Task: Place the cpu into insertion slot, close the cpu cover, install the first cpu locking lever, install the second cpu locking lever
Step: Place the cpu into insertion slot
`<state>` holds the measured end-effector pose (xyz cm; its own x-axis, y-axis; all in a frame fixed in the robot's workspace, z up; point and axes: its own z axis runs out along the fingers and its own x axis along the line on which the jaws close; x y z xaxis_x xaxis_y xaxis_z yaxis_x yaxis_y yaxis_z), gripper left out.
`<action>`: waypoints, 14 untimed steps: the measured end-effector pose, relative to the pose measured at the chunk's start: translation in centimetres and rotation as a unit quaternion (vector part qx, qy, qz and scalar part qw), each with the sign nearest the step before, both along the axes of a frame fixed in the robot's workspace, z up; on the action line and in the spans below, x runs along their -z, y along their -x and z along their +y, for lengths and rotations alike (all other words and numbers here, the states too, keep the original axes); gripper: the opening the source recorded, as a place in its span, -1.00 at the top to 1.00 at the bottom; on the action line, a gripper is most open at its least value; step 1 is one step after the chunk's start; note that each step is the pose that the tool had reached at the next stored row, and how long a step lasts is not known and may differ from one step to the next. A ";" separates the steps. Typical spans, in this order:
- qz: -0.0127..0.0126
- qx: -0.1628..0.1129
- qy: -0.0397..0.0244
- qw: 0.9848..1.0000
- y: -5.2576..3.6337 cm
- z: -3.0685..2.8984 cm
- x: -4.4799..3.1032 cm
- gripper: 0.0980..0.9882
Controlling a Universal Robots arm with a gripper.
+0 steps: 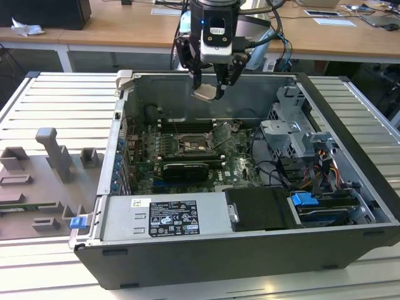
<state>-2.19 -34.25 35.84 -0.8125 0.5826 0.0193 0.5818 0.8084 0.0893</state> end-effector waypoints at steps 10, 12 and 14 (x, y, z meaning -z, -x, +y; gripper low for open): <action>0.000 0.037 0.000 0.999 0.03 0.00 0.09 0.00; 0.000 0.044 0.000 0.999 0.04 0.00 0.10 0.00; 0.000 0.056 0.000 0.998 0.04 0.00 0.12 0.00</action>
